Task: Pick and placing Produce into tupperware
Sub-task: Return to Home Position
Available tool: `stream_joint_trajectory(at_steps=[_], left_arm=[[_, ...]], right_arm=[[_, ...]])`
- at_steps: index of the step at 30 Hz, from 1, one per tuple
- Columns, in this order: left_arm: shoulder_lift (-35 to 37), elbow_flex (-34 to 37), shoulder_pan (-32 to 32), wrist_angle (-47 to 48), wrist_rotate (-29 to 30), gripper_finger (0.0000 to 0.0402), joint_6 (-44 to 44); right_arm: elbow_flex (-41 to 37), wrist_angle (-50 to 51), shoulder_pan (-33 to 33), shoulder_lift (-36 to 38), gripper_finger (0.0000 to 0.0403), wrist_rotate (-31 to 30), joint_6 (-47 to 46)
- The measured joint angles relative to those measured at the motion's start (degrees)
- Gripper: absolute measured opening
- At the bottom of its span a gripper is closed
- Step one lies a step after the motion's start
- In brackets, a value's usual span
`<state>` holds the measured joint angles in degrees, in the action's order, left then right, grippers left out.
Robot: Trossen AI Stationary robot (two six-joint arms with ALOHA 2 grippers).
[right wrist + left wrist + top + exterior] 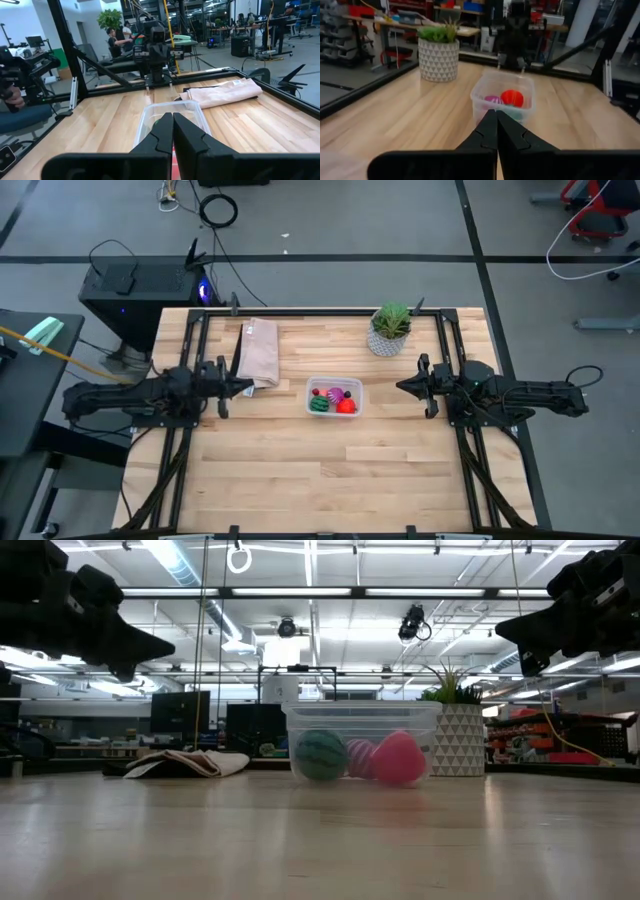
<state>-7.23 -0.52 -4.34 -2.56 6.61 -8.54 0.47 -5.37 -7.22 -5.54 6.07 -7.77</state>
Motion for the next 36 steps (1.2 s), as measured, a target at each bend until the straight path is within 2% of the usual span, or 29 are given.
stream_joint_trajectory(at_steps=[7,15,26,36], left_arm=[[-0.5,0.0,0.0,0.9,-5.2,0.0003,1.7],[-0.7,0.1,0.0,0.3,-5.0,0.0016,6.6],[-0.7,0.1,0.0,0.0,-5.0,0.0011,6.2],[-0.7,0.1,0.0,-0.1,-5.0,0.0029,4.7]], right_arm=[[0.0,0.0,0.0,0.0,0.0017,0.0,0.0],[0.0,0.0,0.0,0.0,0.0017,0.0,0.0],[0.0,0.0,0.0,0.0,0.0017,0.0,0.0],[0.0,0.0,0.0,0.0,0.0017,0.0,0.0]])
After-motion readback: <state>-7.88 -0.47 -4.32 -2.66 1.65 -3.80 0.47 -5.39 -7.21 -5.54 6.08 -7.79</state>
